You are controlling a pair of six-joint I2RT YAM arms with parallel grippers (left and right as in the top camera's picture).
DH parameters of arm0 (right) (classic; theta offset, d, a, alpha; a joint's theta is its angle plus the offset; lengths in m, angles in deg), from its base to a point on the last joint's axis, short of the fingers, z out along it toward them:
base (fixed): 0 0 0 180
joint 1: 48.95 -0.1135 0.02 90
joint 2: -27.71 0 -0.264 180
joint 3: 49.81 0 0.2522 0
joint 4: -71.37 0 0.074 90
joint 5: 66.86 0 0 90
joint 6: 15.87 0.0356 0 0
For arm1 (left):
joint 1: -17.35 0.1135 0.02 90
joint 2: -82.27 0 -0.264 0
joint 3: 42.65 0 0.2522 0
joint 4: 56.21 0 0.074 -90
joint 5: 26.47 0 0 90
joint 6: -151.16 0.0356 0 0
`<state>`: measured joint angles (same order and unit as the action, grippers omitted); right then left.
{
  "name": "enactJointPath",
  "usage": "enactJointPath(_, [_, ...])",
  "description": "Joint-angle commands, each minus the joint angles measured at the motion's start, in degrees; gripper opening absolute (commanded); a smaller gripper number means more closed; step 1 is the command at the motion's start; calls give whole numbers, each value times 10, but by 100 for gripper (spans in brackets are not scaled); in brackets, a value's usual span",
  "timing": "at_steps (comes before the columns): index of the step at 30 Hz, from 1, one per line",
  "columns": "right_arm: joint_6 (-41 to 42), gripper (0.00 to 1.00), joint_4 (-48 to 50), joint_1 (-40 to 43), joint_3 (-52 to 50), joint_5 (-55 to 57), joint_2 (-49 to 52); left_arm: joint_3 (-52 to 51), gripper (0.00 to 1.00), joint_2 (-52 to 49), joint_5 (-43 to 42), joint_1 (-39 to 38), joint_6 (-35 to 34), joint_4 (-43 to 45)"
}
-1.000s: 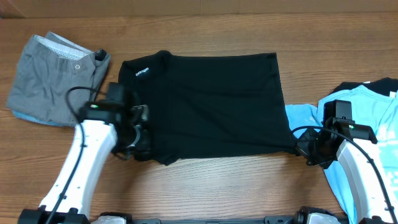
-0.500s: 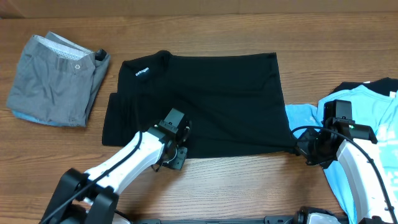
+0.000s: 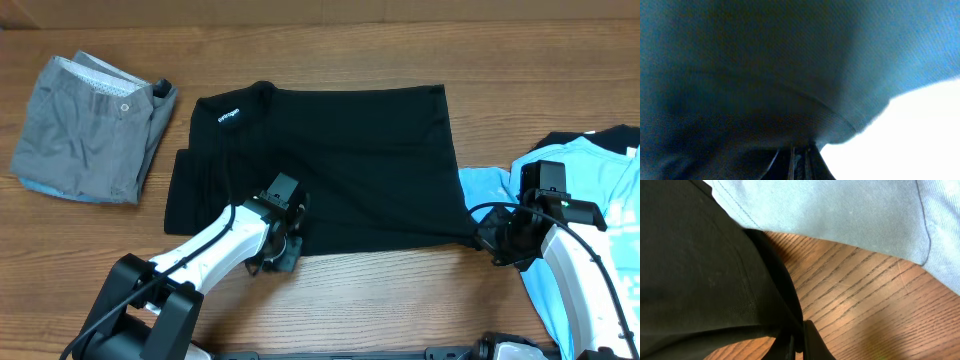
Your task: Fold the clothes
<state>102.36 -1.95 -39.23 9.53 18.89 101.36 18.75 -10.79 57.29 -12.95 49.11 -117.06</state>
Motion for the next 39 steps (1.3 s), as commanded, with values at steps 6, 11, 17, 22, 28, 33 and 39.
enactJointPath(6, [-4,4,2,3,11,1,-8,61,4,-9,-198,-3,-4,-130])
enactJointPath(11, [-4,4,2,3,11,1,-8,61,4,-9,-269,-3,-5,-127])
enactJointPath(17, [-4,4,2,3,11,1,-8,61,26,-9,-270,-3,-32,-132])
enactJointPath(22, [-6,5,2,3,11,1,-8,70,30,-9,-190,12,-36,-174])
enactJointPath(28, [-6,5,2,3,11,1,-8,101,29,10,-12,53,-71,-234])
enactJointPath(33, [-6,5,3,3,11,1,-8,104,28,32,158,116,-124,-213])
enactJointPath(39, [-6,5,3,3,11,1,-8,85,4,17,169,215,-103,-84])
